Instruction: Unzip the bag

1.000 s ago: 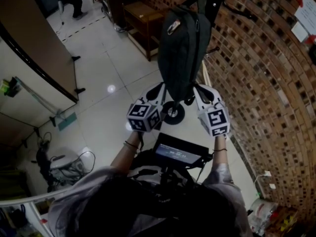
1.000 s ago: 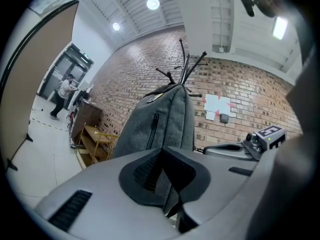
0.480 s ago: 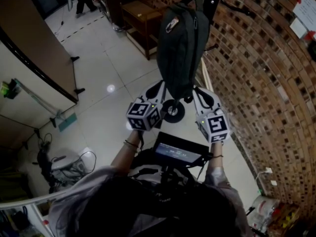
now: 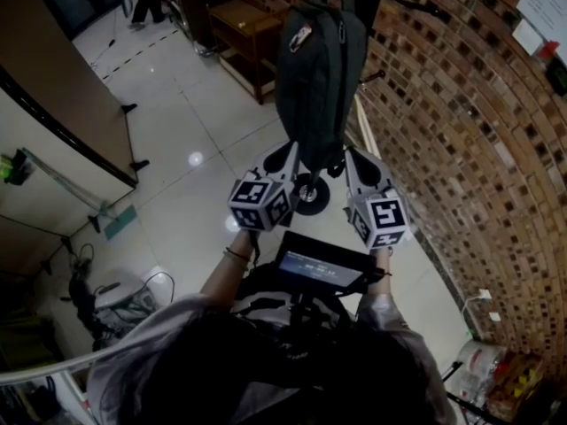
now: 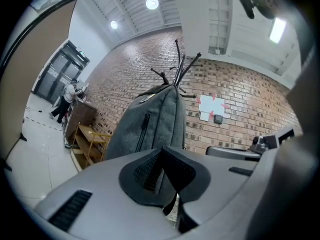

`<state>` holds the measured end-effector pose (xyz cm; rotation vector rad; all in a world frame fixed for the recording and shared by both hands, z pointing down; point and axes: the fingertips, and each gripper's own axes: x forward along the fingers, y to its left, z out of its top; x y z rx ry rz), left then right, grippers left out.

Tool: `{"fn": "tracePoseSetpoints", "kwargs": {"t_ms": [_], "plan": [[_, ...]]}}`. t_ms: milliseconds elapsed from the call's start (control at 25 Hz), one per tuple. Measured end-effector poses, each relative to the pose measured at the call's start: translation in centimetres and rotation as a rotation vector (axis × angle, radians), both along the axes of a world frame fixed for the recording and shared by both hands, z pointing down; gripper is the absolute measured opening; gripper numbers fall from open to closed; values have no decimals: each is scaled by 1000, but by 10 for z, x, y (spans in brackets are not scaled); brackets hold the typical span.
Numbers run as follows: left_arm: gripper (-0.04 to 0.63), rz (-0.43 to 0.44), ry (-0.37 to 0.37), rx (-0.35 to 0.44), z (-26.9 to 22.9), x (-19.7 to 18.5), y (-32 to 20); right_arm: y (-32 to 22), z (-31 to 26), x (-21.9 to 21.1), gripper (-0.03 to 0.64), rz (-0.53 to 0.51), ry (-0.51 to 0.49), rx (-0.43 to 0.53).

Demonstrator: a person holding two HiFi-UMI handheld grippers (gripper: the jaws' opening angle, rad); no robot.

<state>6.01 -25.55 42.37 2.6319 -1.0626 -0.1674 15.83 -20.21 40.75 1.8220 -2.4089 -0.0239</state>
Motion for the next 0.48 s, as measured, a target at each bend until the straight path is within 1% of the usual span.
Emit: {"fn": "tracePoseSetpoints", "kwargs": {"t_ms": [320, 480], "plan": [[8, 22, -7, 25, -4, 5, 3, -1, -2, 5, 2, 42, -70, 22], [8, 25, -6, 0, 0, 7, 6, 0, 3, 5, 2, 50, -80, 17]]}}
